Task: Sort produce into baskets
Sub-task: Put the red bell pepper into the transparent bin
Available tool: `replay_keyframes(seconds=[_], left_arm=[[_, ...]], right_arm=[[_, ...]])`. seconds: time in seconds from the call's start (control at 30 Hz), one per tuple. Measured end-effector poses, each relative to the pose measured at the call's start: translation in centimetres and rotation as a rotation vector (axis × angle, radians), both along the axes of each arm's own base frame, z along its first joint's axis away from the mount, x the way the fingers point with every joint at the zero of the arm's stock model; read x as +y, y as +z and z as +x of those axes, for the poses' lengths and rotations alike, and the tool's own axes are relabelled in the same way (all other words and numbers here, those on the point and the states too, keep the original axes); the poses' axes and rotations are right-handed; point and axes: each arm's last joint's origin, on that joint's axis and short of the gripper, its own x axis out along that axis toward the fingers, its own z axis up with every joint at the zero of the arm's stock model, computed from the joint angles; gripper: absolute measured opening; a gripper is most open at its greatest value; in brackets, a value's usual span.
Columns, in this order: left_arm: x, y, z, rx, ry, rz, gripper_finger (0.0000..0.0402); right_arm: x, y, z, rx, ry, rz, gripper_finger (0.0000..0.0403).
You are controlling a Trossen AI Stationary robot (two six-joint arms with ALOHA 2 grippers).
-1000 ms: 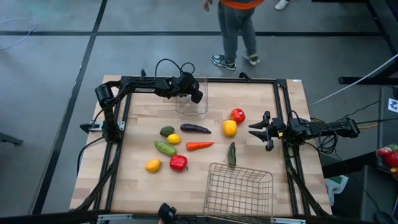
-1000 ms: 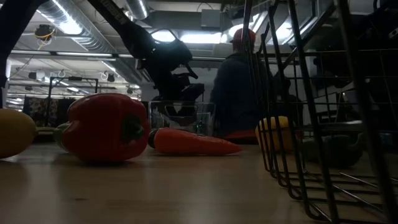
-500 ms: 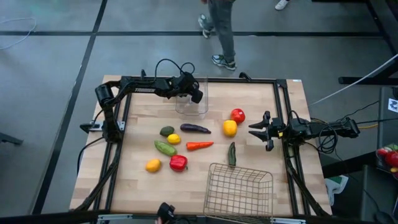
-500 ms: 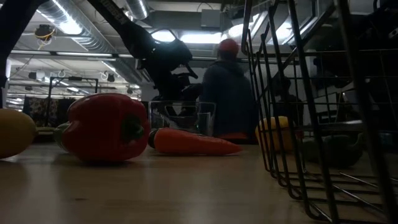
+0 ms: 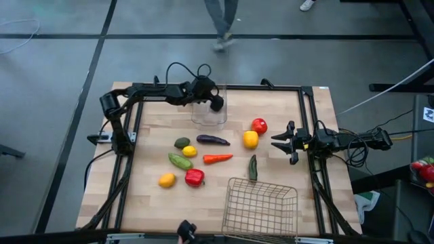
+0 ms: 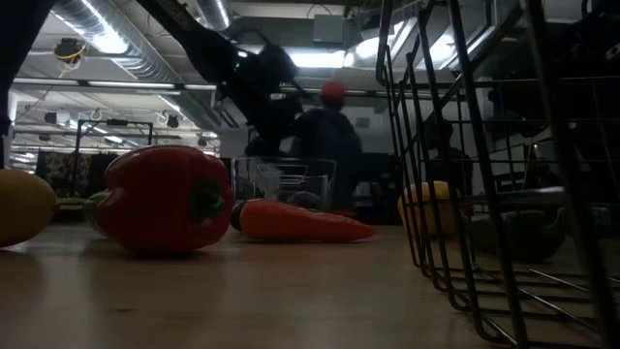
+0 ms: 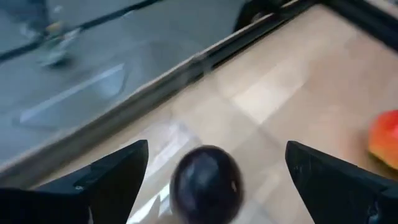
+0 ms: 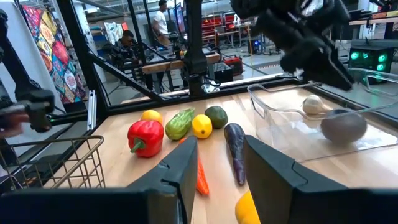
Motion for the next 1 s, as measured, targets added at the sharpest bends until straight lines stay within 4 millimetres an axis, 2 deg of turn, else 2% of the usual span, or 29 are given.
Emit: replay_keyframes(seconds=[0.27,0.53,0.77,0.9,1.0], left_arm=[[-2.4,4.6,-0.5,-0.061,-0.180,0.115,0.0377],[-6.2,7.9,-0.8,-0.135,-0.370,0.117,0.0377],[-10.8,9.5,-0.8,-0.169,-0.702,0.135,0.0377],[-13.1,9.8,-0.6,-0.197,-0.746,0.064,0.0377],[-14.6,9.1,-0.9,-0.122,-0.779,0.005,0.0377]], right_arm=[[0.0,0.0,0.0,0.000,0.001,0.000,0.0127],[0.0,0.0,0.0,0.000,0.000,0.000,0.0127],[0.0,0.0,0.0,0.000,0.001,0.000,0.0127],[0.0,0.0,0.0,0.000,0.000,0.000,0.0127],[0.0,0.0,0.0,0.000,0.000,0.000,0.0127]])
